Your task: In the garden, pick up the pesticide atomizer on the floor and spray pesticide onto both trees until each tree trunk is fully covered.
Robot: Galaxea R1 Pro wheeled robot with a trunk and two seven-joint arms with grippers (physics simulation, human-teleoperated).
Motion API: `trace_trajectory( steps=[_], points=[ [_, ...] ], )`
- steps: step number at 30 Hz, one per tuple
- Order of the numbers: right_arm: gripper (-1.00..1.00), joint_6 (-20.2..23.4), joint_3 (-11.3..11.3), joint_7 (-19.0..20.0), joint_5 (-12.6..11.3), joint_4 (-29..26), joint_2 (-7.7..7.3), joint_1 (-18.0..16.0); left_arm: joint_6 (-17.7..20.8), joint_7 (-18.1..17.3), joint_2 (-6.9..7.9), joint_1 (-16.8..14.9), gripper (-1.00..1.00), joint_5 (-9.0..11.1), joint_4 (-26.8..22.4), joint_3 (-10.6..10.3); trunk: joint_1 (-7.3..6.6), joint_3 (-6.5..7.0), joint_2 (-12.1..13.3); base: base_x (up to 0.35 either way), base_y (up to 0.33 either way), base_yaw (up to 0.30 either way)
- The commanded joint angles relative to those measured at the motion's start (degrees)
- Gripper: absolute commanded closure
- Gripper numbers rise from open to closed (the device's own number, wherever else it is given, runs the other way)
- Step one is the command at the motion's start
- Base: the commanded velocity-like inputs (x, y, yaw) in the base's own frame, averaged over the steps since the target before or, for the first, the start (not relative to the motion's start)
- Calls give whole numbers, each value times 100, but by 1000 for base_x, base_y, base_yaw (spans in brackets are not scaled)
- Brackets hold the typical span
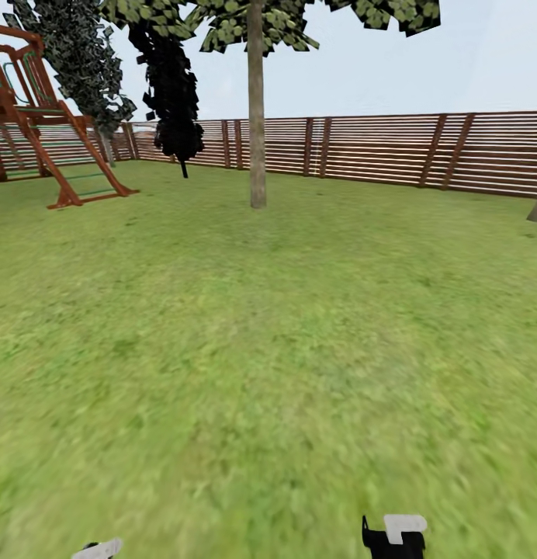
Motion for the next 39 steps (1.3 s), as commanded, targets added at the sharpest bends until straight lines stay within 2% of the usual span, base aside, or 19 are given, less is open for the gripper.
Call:
trace_trajectory(
  steps=[1, 28, 39],
  points=[
    [-100, -13, -42, -23, 61, 3, 2, -2, -16, -8, 0, -4, 100, 11, 5, 4, 3, -7, -2, 338, 0, 182],
    [-100, -13, -42, -23, 61, 3, 2, -2, -16, -8, 0, -4, 100, 11, 5, 4, 3, -9, -2, 338, 0, 9],
    [-100, -13, -42, -28, 46, -8, 2, -2, -23, -8, 0, -4, 100, 15, 5, 4, 3, -21, -2, 338, 0, 82]
  ],
)
